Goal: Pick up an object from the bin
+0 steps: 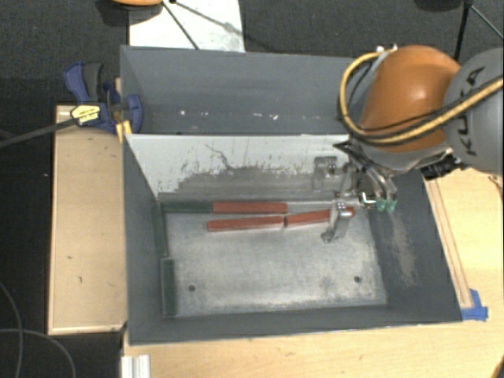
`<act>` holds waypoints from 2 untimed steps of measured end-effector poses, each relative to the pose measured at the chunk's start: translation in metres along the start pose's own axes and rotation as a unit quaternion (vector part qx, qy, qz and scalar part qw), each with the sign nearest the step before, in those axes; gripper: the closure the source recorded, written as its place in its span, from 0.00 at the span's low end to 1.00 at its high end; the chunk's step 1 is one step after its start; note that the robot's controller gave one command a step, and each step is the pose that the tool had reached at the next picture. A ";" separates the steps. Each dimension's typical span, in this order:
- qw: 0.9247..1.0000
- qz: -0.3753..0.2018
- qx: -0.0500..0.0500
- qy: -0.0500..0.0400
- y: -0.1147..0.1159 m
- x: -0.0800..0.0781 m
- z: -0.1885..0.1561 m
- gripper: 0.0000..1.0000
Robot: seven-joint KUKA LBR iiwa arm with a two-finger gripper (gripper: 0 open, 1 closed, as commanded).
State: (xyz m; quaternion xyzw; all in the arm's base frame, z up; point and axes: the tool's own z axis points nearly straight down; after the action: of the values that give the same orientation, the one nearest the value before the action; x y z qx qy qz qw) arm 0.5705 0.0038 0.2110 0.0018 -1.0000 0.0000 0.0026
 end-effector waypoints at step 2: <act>1.000 0.000 0.000 -0.005 0.000 -0.002 -0.003 0.00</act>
Offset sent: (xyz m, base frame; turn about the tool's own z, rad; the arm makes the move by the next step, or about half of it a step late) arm 0.0150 -0.0072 -0.1410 -0.0412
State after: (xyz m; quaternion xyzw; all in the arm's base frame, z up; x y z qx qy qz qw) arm 0.5728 0.0037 0.2137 0.0017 -1.0000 -0.0001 -0.0024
